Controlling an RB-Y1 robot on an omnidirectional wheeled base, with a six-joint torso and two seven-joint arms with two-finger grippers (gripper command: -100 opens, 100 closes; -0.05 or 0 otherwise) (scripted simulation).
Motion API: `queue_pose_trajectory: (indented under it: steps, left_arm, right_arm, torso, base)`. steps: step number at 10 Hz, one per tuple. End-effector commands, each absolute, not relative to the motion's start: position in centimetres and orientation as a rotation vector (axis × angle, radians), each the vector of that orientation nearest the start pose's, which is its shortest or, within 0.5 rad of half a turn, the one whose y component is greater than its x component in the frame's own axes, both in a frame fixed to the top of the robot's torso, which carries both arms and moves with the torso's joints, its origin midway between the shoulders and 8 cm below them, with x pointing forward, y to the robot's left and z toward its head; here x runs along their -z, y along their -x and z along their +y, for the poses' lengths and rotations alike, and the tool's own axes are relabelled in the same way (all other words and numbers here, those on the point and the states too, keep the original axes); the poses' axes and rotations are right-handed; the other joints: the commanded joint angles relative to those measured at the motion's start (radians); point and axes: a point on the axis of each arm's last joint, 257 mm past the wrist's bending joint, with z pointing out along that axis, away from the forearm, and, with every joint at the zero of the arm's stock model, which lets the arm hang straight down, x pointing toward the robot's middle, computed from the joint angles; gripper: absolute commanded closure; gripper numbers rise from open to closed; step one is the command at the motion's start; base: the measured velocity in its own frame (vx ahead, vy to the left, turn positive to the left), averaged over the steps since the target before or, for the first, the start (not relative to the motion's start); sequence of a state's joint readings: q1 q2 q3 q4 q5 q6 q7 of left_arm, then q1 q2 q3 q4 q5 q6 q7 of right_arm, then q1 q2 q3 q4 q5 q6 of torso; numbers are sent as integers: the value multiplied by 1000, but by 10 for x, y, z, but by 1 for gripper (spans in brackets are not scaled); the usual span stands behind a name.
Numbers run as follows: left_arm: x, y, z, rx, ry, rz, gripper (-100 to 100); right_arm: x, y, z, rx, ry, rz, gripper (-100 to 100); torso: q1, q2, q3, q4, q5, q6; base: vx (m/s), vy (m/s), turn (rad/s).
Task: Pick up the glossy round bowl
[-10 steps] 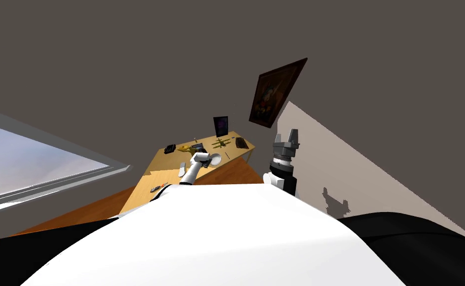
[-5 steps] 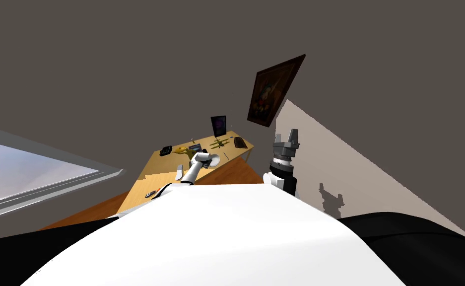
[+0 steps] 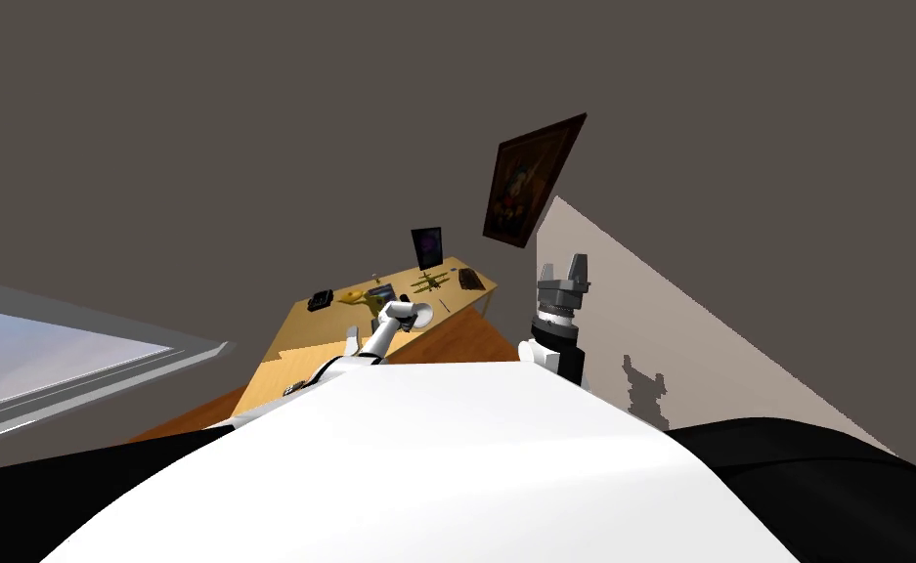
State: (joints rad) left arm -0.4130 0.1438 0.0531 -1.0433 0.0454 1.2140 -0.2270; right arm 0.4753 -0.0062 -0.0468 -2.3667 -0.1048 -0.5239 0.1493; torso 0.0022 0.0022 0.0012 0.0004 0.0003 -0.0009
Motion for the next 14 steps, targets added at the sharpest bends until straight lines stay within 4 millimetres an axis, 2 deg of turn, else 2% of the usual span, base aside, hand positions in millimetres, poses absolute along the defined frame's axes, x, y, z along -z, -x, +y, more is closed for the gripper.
queue_pose_trajectory:
  steps: [1, 3, 4, 8, 9, 10, 14]
  left_arm:
    - [476, -447, 272, 104, 1781, 2291, -100]
    - [476, -447, 273, 102, 1784, 2289, -100]
    - [477, -448, 273, 104, 1786, 2287, 100]
    - [477, -447, 273, 101, 1785, 2289, 100]
    - [477, -447, 273, 101, 1786, 2289, 0]
    - [473, -447, 272, 105, 1770, 2299, 100]
    - [464, -445, 270, 111, 1727, 2334, 100]
  right_arm:
    - [-75, -316, -297, -1220, -554, 494, 0]
    - [-75, -316, -297, -1220, -554, 494, 0]
    - [-75, -316, -297, -1220, -554, 494, 0]
    - [-75, -316, -297, -1220, -554, 494, 0]
    - [-75, -316, -297, -1220, -554, 494, 0]
    - [-75, -316, -297, -1220, -554, 494, 0]
    - [-75, -316, -297, -1220, -554, 494, 0]
  torso:
    - [0, 0, 0, 0, 0, 0]
    - [0, 0, 0, 0, 0, 0]
    - [-1, -1, 0, 0, 0, 0]
    - [-2, -3, -1, 0, 0, 0]
    - [-2, -2, -1, 0, 0, 0]
    - [-2, -2, -1, 0, 0, 0]
    - [-6, -4, -1, 1, -1, 0]
  base:
    - [-26, 41, -78]
    - [-23, 28, -62]
    - [0, 0, 0]
    - [0, 0, 0]
    - [0, 0, 0]
    - [24, -26, 131]
    - [32, -49, 108]
